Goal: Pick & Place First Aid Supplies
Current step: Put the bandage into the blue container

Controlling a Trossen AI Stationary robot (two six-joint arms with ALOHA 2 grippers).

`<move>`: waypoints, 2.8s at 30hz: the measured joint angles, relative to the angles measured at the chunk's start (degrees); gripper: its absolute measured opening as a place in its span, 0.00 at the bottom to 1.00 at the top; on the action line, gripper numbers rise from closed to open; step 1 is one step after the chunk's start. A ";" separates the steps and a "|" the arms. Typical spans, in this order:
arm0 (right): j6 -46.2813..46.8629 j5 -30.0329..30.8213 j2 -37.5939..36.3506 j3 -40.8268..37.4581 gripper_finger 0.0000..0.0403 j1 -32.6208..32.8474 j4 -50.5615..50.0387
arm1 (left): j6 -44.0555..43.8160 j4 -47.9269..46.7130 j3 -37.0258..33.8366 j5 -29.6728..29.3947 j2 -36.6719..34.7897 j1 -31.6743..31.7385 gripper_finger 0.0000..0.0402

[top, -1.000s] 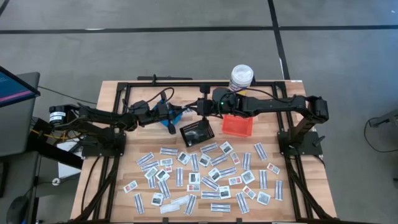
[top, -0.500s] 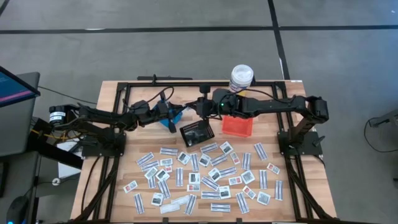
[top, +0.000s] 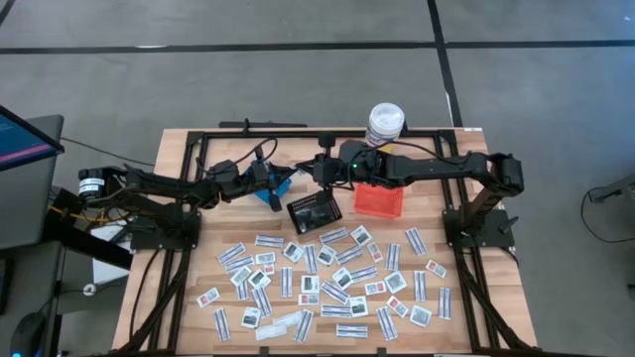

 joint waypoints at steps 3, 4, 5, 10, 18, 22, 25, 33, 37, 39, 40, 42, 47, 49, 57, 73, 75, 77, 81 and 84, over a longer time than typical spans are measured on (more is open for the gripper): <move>0.14 -0.01 0.03 0.00 0.02 0.01 -0.03 | 0.00 0.06 -0.03 0.00 0.00 0.00 0.03; 0.20 -0.03 0.03 0.00 0.04 0.02 -0.03 | 0.00 0.04 -0.03 0.00 0.00 0.00 0.03; 0.21 -0.03 0.03 0.00 0.06 0.02 -0.10 | 0.00 0.02 -0.03 0.00 0.00 0.00 0.03; 1.05 -0.03 0.03 0.00 0.17 0.00 -0.15 | 0.01 0.04 -0.03 -0.77 0.00 -0.01 0.03; 0.56 2.96 0.05 0.00 0.27 0.02 0.09 | 0.03 -2.87 -0.03 -15.66 0.00 0.01 0.03; 0.56 5.63 0.05 0.00 0.30 0.00 -0.15 | -0.04 -8.02 -0.03 -20.07 0.00 0.76 0.03; 0.41 6.71 0.05 0.00 0.32 0.00 -0.43 | -0.28 -10.58 -0.03 -20.30 -0.06 1.66 0.03; 0.21 7.88 0.09 0.00 0.32 0.00 -1.52 | -6.19 -28.91 1.39 -18.32 -12.98 1.99 0.02; 0.21 7.88 0.09 0.00 0.32 0.00 -1.39 | -11.48 -41.10 1.39 -10.00 -22.67 3.92 0.02; 0.21 7.89 0.09 0.00 0.32 0.00 -1.41 | -13.63 -46.85 1.39 -4.81 -26.88 5.98 0.02; 0.21 7.88 0.09 0.00 0.32 0.00 -1.50 | -14.39 -49.19 1.39 -2.65 -28.61 7.06 0.03; 0.21 7.86 0.09 0.00 0.32 0.00 -1.55 | -15.27 -53.59 1.39 0.35 -31.04 9.45 0.03; 0.22 7.84 0.09 0.00 0.32 0.00 -1.51 | -15.30 -60.45 1.37 9.24 -30.86 15.63 0.01; 0.23 7.81 0.09 0.00 0.32 0.01 -1.50 | -15.28 -60.40 1.37 13.59 -28.72 17.92 0.02; 0.29 7.66 0.09 0.00 0.31 0.00 -1.58 | -15.25 -60.34 1.38 22.95 -16.18 25.80 0.02; 0.36 7.44 0.09 0.00 0.31 0.00 -1.76 | -14.99 -58.73 3.81 34.08 -0.54 30.33 0.02; 0.36 7.44 0.09 0.00 0.31 0.00 -1.74 | -14.99 -58.30 4.75 35.32 -0.03 30.27 0.03; 0.36 7.44 0.09 0.00 0.31 0.00 -1.74 | -14.99 -57.79 5.15 35.41 0.09 30.16 0.04; 0.36 7.44 0.09 0.00 0.31 0.00 -1.74 | -14.99 -57.88 5.15 35.17 0.15 30.16 0.04; 0.36 7.44 0.09 0.00 0.30 0.00 -1.74 | -14.99 -57.82 5.15 34.34 0.15 30.16 0.04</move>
